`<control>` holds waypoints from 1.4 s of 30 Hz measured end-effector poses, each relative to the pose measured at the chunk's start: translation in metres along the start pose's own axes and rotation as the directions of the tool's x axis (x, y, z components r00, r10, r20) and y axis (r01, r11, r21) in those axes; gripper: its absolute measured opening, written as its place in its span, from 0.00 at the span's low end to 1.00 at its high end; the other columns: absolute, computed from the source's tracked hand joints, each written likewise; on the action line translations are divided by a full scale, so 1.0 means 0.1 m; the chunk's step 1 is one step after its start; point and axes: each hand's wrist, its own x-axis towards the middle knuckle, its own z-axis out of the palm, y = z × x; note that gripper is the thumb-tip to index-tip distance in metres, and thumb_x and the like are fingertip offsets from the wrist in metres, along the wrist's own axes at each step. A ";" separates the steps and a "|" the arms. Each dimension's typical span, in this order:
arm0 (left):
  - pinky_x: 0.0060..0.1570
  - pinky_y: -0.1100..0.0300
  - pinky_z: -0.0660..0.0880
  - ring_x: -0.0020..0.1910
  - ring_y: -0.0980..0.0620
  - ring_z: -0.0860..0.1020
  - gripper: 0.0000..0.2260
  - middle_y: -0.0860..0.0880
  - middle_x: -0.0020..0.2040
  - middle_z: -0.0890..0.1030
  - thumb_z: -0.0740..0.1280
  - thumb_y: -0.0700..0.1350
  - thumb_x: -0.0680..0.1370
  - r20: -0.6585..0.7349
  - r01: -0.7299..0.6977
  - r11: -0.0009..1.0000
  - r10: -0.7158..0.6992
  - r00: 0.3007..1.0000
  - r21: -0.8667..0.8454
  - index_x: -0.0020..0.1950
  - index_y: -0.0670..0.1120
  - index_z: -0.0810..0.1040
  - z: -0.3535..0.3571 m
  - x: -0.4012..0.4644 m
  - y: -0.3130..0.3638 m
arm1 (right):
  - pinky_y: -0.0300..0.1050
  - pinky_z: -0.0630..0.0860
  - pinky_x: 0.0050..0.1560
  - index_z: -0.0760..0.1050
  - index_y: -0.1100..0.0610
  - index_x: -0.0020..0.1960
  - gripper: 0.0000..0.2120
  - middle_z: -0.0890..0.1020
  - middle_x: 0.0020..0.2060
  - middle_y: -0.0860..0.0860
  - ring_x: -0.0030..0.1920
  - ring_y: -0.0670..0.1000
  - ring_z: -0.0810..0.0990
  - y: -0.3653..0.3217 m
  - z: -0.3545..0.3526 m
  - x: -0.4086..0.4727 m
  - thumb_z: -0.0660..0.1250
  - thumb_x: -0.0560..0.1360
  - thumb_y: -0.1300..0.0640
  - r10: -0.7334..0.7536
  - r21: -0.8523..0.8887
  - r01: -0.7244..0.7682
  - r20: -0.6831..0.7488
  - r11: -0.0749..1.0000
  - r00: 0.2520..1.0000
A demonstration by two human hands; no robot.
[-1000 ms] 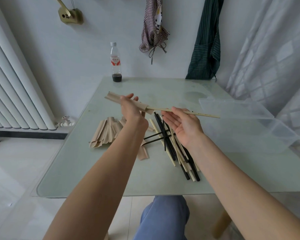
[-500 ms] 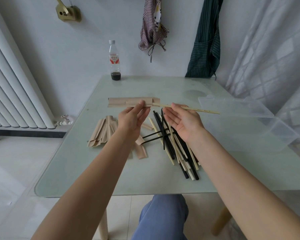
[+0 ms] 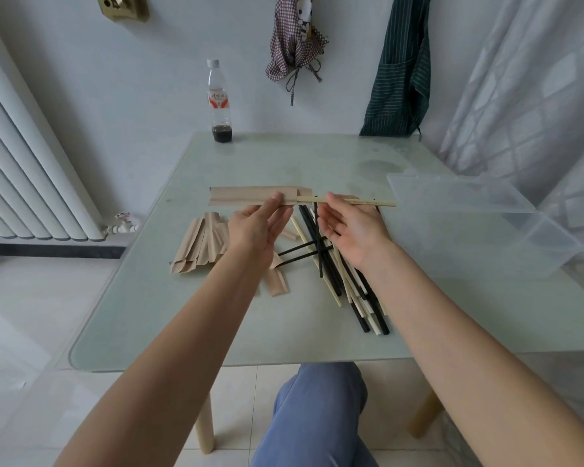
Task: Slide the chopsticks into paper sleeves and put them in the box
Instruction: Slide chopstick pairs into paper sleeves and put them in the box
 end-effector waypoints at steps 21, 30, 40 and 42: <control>0.40 0.63 0.81 0.34 0.51 0.84 0.06 0.41 0.42 0.82 0.68 0.35 0.75 -0.049 0.023 1.000 -0.024 0.999 -0.018 0.49 0.33 0.76 -0.17 0.12 -0.05 | 0.43 0.76 0.41 0.77 0.63 0.43 0.10 0.78 0.35 0.55 0.38 0.53 0.79 0.13 -0.42 0.27 0.68 0.75 0.55 -0.099 -0.999 0.021 0.019 0.026 0.995; 0.41 0.63 0.81 0.33 0.52 0.83 0.04 0.42 0.41 0.82 0.68 0.34 0.75 -0.092 0.021 0.999 -0.025 0.995 -0.049 0.47 0.33 0.77 -0.12 0.09 -0.10 | 0.36 0.69 0.24 0.73 0.62 0.40 0.07 0.76 0.33 0.54 0.28 0.47 0.74 0.19 -0.39 0.38 0.66 0.76 0.61 -0.040 -0.970 -0.110 -0.121 0.216 0.992; 0.41 0.64 0.81 0.32 0.54 0.81 0.05 0.44 0.39 0.80 0.67 0.35 0.76 -0.202 -0.021 0.994 0.000 0.979 -0.103 0.40 0.36 0.76 -0.14 0.12 -0.14 | 0.36 0.80 0.34 0.75 0.67 0.44 0.03 0.82 0.36 0.59 0.34 0.49 0.84 0.08 -0.26 0.20 0.64 0.75 0.68 0.093 0.053 -0.098 0.092 0.994 0.991; 0.42 0.62 0.81 0.37 0.51 0.81 0.05 0.43 0.40 0.80 0.67 0.35 0.76 -0.190 -0.019 0.994 -0.002 0.982 -0.107 0.41 0.36 0.76 -0.15 0.10 -0.14 | 0.37 0.81 0.35 0.74 0.68 0.45 0.02 0.80 0.41 0.60 0.35 0.50 0.84 0.08 -0.23 0.20 0.64 0.75 0.68 0.019 0.111 -0.026 0.061 0.994 0.998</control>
